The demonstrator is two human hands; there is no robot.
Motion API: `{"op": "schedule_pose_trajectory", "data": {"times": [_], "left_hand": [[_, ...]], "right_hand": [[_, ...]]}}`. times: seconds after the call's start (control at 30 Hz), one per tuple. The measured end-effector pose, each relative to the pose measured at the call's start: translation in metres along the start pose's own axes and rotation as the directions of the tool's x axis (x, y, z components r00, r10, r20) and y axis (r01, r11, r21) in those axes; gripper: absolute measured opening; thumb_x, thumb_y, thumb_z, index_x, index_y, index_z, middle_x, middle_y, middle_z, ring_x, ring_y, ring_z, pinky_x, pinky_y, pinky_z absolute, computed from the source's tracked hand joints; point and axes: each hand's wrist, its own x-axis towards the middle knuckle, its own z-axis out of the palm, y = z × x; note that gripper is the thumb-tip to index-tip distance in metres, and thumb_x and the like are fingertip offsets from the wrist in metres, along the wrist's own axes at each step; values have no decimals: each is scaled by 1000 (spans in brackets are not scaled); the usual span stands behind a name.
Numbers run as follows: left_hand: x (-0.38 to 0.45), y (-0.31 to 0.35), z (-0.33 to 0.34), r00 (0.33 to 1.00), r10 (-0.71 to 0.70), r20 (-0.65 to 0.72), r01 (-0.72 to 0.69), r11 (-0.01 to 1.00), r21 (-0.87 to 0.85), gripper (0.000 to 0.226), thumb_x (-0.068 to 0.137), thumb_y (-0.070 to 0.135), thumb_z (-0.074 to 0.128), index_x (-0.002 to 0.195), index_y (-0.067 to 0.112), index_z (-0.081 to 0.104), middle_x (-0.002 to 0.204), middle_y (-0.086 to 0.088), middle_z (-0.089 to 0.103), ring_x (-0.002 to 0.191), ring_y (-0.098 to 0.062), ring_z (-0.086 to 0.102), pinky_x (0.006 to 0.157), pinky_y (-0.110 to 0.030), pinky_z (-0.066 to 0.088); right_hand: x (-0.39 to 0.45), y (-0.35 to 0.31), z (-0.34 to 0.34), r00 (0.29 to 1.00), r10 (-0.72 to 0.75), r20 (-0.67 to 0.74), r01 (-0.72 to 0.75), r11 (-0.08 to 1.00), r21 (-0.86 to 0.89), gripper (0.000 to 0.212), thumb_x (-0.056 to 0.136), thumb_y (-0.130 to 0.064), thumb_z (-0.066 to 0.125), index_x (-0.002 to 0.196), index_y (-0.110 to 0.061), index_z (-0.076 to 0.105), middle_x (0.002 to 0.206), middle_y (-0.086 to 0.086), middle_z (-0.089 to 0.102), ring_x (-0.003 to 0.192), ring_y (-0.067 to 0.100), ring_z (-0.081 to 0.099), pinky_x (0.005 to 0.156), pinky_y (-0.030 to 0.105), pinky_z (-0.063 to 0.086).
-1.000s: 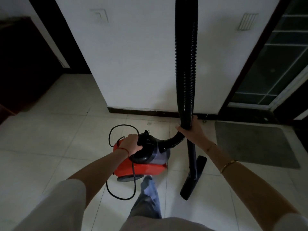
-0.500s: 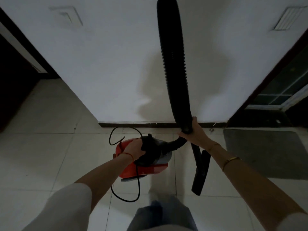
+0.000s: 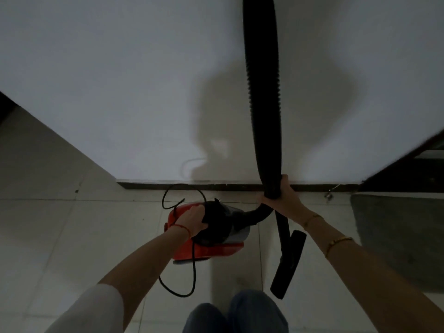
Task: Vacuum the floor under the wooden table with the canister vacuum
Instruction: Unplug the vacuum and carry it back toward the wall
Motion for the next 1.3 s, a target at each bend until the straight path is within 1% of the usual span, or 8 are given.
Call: {"op": "schedule_pose_trajectory", "data": {"times": [0.27,0.4,0.5,0.73,0.9,1.0,1.2,1.3], "left_hand": [[137,-73,105,1000,19,4,-20,999,47,44,87,23,64,125,6,49,121,-11,59,108,-26,59,92,-33,49],[185,-101,145,1000,13,-7,-12,996,88,41,86,23,64,122,7,50,120,-11,58,107,-25,59,88,-31,49],[210,-115,166,1000,0,-13,2,995,100,42,86,24,64,121,6,50,121,-13,57,108,-26,58,87,-31,47],[246,-130,192,999,-9,-52,14,995,99,42,86,21,64,123,5,52,119,-14,61,107,-27,60,87,-32,49],[262,-126,196,998,6,-58,1,994,112,42,87,22,63,124,5,54,116,-13,63,105,-27,61,85,-33,50],[267,-128,197,996,10,-84,-2,995,100,41,83,25,65,118,5,57,110,-14,65,100,-28,62,83,-37,53],[264,-135,199,987,13,-163,0,997,83,41,78,34,65,110,9,61,102,-11,67,93,-27,65,76,-37,56],[258,-135,198,980,14,-196,9,993,118,44,79,41,65,110,10,60,102,-10,67,92,-27,65,71,-33,54]], "right_hand": [[97,119,87,995,-33,98,36,999,-28,81,79,-26,76,135,-1,23,119,3,44,107,14,48,68,-9,32],[131,157,122,990,-30,135,35,999,-39,96,65,-50,82,135,-10,30,122,-2,48,114,11,50,95,20,43],[155,195,143,991,-21,129,28,998,-57,100,47,-72,79,119,-12,43,100,1,55,100,18,61,89,40,54],[172,207,166,999,-19,41,25,986,-162,38,68,-39,82,77,-14,55,74,-6,52,76,10,54,81,31,48],[182,218,172,999,-50,1,49,981,-189,45,67,-47,80,89,-17,55,89,-1,55,102,22,57,94,32,45],[182,217,176,996,-67,-59,53,976,-210,41,67,-47,80,77,-26,46,78,-8,51,92,18,57,88,31,46],[168,216,179,983,-120,-140,99,983,-152,82,62,-38,85,124,1,47,113,11,55,116,21,49,100,30,37],[163,223,178,974,-111,-198,76,981,-177,108,47,-69,79,130,-10,41,128,9,49,126,24,44,109,34,35]]}}
